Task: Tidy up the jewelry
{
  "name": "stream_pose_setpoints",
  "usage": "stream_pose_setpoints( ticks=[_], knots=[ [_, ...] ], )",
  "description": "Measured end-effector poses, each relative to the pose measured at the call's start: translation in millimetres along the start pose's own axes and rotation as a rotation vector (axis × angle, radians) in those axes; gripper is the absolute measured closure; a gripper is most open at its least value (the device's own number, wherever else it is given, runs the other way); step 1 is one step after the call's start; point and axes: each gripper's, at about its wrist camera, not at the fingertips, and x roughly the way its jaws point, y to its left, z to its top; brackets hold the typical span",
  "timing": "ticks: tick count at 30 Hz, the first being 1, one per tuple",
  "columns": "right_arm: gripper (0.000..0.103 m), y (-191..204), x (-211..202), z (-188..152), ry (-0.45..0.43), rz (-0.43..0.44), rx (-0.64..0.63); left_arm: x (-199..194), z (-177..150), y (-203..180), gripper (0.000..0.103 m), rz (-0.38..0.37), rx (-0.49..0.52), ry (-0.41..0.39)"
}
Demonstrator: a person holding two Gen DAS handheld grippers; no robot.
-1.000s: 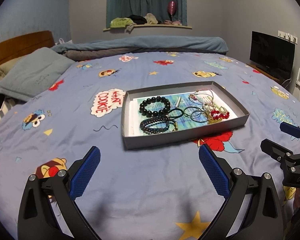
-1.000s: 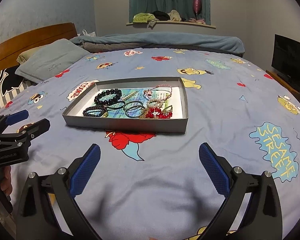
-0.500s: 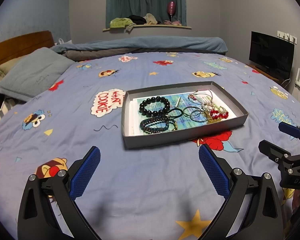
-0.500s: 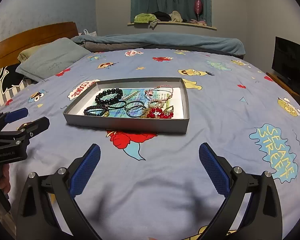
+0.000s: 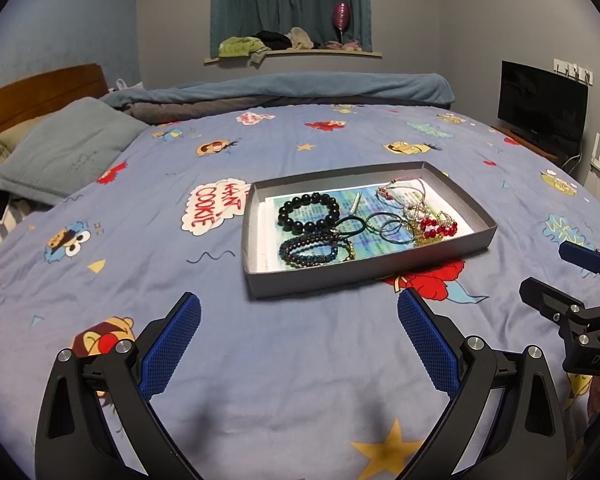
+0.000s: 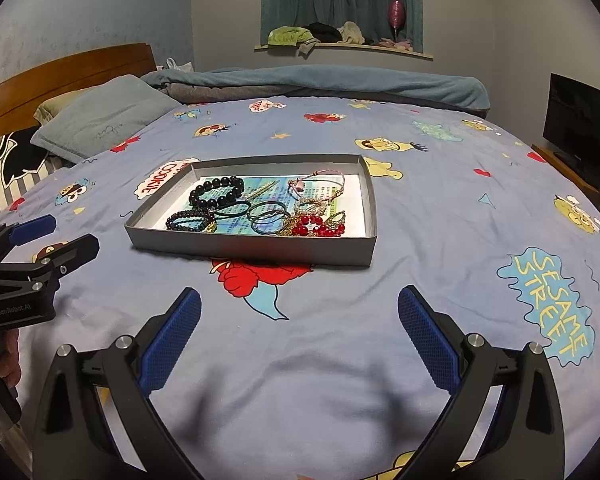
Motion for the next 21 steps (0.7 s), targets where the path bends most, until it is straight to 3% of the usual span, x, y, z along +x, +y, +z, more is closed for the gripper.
stream_pose_setpoints(
  ticks=[21],
  knots=[
    [0.006,5.2,5.0,-1.7,0.008,-0.004,-0.019,-2.2,0.0,4.5,0.005,0.001,0.011,-0.020]
  ],
)
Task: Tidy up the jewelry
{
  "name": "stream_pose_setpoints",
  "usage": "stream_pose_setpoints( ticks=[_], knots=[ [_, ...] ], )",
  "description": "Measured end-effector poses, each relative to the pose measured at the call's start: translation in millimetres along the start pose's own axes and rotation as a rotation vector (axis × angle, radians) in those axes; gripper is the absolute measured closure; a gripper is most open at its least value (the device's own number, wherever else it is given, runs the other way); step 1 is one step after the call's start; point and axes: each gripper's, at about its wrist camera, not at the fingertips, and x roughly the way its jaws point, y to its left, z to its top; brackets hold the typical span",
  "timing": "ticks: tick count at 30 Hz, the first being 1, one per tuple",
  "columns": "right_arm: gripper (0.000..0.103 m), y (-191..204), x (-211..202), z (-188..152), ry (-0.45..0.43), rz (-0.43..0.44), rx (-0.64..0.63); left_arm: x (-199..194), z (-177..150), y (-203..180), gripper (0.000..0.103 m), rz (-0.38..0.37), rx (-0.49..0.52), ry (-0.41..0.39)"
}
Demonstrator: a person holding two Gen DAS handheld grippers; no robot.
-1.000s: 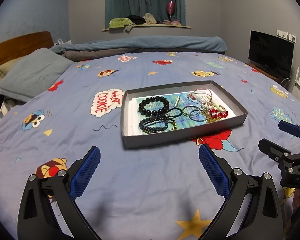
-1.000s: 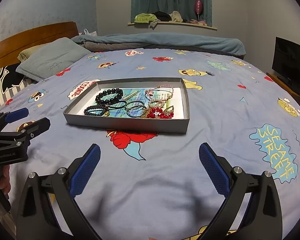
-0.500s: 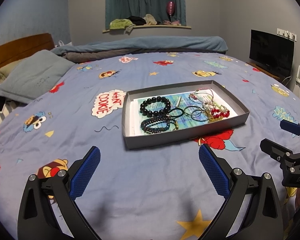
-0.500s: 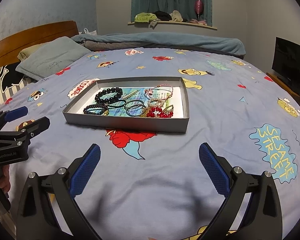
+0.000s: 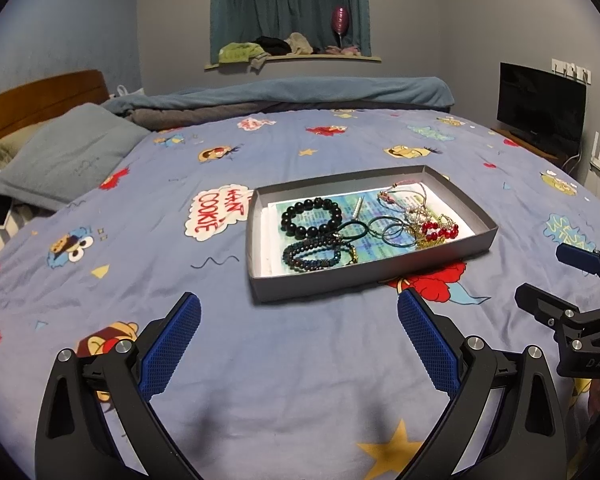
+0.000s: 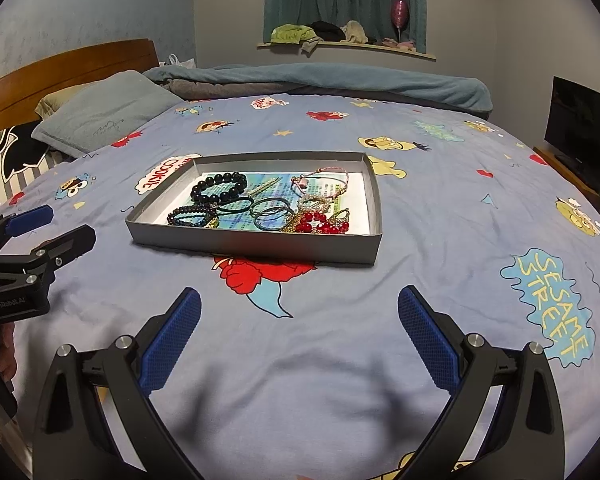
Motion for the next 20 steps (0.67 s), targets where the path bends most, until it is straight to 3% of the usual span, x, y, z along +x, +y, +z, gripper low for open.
stream_pose_setpoints(
  ticks=[13,20],
  knots=[
    [0.006,-1.0,-0.1,-1.1,0.002,-0.006,-0.002,0.2,-1.3,2.3,0.005,0.007,-0.005,-0.004],
    [0.006,-2.3,1.2,-1.5,0.000,-0.011,-0.003,10.1,-0.9,11.8,0.005,-0.017,-0.062,0.047]
  ],
)
